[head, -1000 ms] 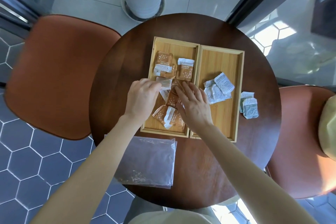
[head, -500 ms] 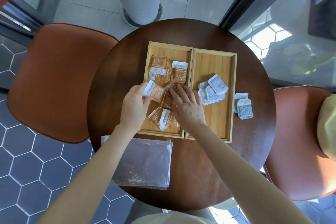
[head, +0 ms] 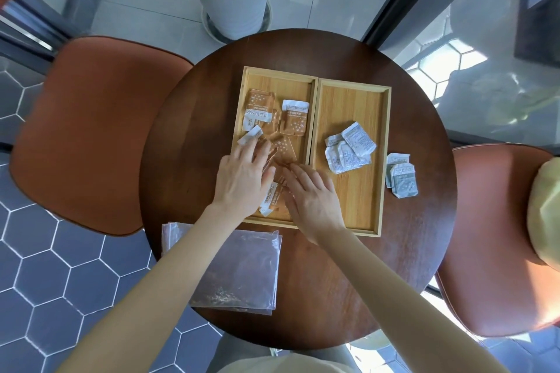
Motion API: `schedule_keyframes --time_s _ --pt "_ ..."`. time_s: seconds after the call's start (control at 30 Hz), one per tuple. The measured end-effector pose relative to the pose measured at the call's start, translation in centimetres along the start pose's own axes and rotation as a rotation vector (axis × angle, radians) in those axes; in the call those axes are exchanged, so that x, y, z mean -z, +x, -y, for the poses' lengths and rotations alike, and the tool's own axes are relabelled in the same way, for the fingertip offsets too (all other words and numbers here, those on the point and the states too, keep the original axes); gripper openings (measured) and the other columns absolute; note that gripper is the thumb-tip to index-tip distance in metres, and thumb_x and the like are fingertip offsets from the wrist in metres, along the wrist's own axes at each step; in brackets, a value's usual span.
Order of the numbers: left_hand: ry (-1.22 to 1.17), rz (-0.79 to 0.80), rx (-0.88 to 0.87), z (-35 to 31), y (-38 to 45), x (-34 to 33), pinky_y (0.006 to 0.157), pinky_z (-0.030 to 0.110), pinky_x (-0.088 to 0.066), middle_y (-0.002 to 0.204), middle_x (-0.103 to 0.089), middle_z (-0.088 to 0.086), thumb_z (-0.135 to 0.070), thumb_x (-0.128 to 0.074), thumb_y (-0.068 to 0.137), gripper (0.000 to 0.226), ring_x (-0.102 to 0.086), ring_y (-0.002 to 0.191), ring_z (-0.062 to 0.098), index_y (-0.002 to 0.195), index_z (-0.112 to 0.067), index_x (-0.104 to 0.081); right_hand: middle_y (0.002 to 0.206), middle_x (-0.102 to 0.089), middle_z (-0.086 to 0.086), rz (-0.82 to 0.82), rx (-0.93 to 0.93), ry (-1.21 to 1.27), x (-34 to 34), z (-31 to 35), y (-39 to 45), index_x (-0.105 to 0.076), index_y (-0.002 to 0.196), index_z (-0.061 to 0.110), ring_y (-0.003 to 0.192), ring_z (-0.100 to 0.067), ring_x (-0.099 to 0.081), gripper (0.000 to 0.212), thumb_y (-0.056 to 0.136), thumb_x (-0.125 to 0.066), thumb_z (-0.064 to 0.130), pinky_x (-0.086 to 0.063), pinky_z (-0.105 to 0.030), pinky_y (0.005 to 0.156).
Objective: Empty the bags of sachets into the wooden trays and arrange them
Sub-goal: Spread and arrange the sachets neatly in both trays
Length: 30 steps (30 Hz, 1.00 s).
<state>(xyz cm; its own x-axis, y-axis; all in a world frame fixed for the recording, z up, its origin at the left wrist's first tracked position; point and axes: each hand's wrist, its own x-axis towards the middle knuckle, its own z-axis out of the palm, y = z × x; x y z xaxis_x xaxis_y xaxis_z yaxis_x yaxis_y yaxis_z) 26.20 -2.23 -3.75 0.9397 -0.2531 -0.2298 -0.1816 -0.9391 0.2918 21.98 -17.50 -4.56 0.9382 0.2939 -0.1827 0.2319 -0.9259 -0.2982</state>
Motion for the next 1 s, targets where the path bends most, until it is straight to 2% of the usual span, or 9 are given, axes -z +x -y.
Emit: schedule_keyframes --time_s 0.27,0.43,0.5,0.6,0.67,0.73,0.8,0.87,1.0 --pt "-0.065 0.08 -0.009 1.3 0.7 0.5 0.11 0.047 -0.027 0.151 -0.031 0.012 -0.023 -0.042 0.095 0.045 -0.027 0.14 0.026 0.138 -0.012 -0.037 0.137 -0.051 -0.01 0.153 -0.018 -0.033 0.3 1.0 -0.6 -0.052 0.127 0.011 0.125 -0.027 -0.046 0.049 0.091 -0.032 0.038 -0.038 -0.046 0.105" --pt "0.021 0.108 -0.002 1.3 0.5 1.2 0.112 0.048 -0.02 0.154 -0.022 0.009 -0.03 -0.041 0.095 0.051 -0.018 0.143 0.024 0.143 -0.017 -0.028 0.155 -0.02 -0.007 0.255 0.008 0.043 1.7 0.6 0.4 -0.022 0.145 0.015 0.143 -0.024 -0.013 0.063 0.092 -0.011 0.046 -0.008 -0.041 0.116" --pt "0.047 0.067 -0.035 0.9 0.1 1.7 0.109 0.047 -0.029 0.149 -0.034 0.013 -0.033 -0.048 0.092 0.052 -0.031 0.138 0.028 0.139 -0.014 -0.036 0.152 -0.029 -0.007 0.206 -0.013 0.092 2.2 0.3 0.6 -0.028 0.142 0.014 0.141 -0.024 -0.02 0.058 0.093 -0.018 0.043 -0.015 -0.042 0.115" --pt "0.067 0.016 -0.137 0.3 -1.1 1.7 0.095 0.046 -0.044 0.126 -0.056 0.015 -0.034 -0.068 0.079 0.051 -0.054 0.117 0.03 0.121 -0.009 -0.055 0.118 -0.064 -0.01 0.089 0.061 0.095 2.4 -0.1 0.4 -0.057 0.119 0.011 0.116 -0.03 -0.054 0.037 0.087 -0.043 0.024 -0.043 -0.043 0.095" --pt "0.116 0.056 -0.172 0.1 -1.9 1.2 0.091 0.044 -0.047 0.121 -0.06 0.012 -0.033 -0.073 0.074 0.051 -0.057 0.113 0.029 0.116 -0.01 -0.059 0.109 -0.068 -0.009 0.051 0.114 0.054 2.1 -0.5 0.0 -0.064 0.108 0.01 0.108 -0.03 -0.06 0.03 0.08 -0.055 0.017 -0.048 -0.042 0.089" --pt "0.153 0.085 -0.16 0.1 -2.5 0.8 0.091 0.043 -0.047 0.123 -0.061 0.012 -0.032 -0.073 0.074 0.049 -0.057 0.115 0.029 0.116 -0.01 -0.061 0.13 -0.057 -0.01 0.156 0.149 -0.013 2.2 -0.4 -0.5 -0.057 0.121 0.011 0.125 -0.028 -0.048 0.037 0.087 -0.053 0.023 -0.038 -0.046 0.102" --pt "0.184 0.1 -0.135 0.0 -2.7 0.6 0.092 0.045 -0.046 0.128 -0.059 0.013 -0.032 -0.071 0.076 0.048 -0.054 0.119 0.03 0.119 -0.011 -0.06 0.154 -0.023 -0.006 0.299 0.138 -0.08 2.0 -0.5 -1.2 -0.027 0.143 0.013 0.143 -0.022 -0.016 0.051 0.096 -0.036 0.032 -0.011 -0.045 0.116" --pt "0.206 0.107 -0.125 -0.2 -2.8 0.6 0.093 0.046 -0.045 0.129 -0.058 0.014 -0.032 -0.07 0.077 0.049 -0.053 0.12 0.031 0.119 -0.01 -0.06 0.158 -0.004 -0.001 0.34 0.128 -0.087 2.2 -0.8 -1.7 -0.009 0.147 0.015 0.145 -0.018 0.002 0.055 0.099 -0.025 0.035 0.002 -0.043 0.116" --pt "0.225 0.113 -0.123 -1.7 -1.9 1.5 0.087 0.046 -0.049 0.118 -0.063 0.016 -0.031 -0.074 0.073 0.045 -0.058 0.111 0.033 0.11 -0.007 -0.065 0.139 -0.048 -0.01 0.168 0.101 0.059 3.7 -1.7 -2.3 -0.044 0.133 0.009 0.131 -0.029 -0.04 0.042 0.093 -0.04 0.024 -0.032 -0.044 0.108"
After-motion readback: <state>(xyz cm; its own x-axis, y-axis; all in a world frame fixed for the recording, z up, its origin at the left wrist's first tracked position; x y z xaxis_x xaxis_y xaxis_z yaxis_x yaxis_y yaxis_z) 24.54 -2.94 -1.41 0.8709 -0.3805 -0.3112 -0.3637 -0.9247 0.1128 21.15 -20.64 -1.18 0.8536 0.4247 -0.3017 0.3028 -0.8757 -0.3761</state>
